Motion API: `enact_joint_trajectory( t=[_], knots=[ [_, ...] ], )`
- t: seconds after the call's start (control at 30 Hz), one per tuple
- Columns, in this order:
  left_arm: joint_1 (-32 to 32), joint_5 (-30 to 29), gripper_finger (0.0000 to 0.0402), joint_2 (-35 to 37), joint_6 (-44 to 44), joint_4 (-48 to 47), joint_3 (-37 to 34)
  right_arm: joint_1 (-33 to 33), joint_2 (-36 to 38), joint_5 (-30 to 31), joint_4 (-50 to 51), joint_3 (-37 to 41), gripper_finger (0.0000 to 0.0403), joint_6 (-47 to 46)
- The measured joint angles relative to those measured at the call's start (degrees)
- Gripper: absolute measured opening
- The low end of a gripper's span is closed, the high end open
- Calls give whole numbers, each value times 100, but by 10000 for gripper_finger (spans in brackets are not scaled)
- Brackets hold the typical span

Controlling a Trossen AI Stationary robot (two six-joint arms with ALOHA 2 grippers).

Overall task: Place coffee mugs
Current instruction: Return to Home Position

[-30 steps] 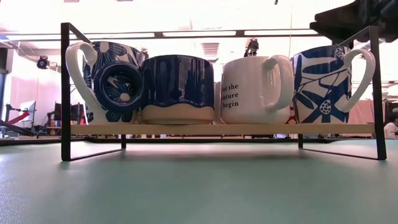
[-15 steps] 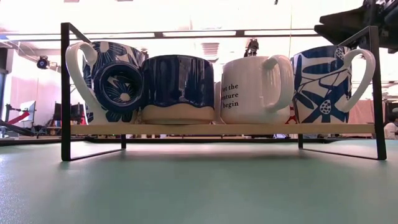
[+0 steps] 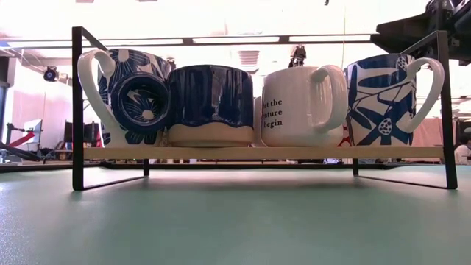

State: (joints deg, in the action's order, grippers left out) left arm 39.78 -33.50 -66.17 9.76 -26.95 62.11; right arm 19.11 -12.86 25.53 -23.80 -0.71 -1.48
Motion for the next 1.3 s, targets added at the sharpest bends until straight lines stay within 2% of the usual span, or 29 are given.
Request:
enact_joint_trajectory(
  t=[0.17, 0.53, 0.7, 0.8, 1.0, 1.2, 1.3],
  knots=[
    [-58, 16, 89, 175, -1, -14, 0, -2, -2, 1, 9, 0, 102, 1],
    [-62, 9, 89, 1392, 0, 7, -1, 0, -4, 1, 42, 2, 88, 1],
    [-62, 7, 89, 1854, -2, 373, -273, -2, -4, 1, 53, 2, 93, 1],
    [-62, 5, 89, 2212, -2, 922, -731, -2, -4, 1, 53, 2, 96, 1],
    [-62, 7, 89, 3052, -1, 2641, -2167, -1, -4, 1, 55, 4, 95, 1],
    [-62, -34, 89, 3800, -1066, 4001, -3552, -2, -4, 1, 58, 4, 85, 1],
    [-62, -34, 89, 4216, -1217, 4658, -4216, -1, -4, 1, 58, 4, 82, 1]
  ],
)
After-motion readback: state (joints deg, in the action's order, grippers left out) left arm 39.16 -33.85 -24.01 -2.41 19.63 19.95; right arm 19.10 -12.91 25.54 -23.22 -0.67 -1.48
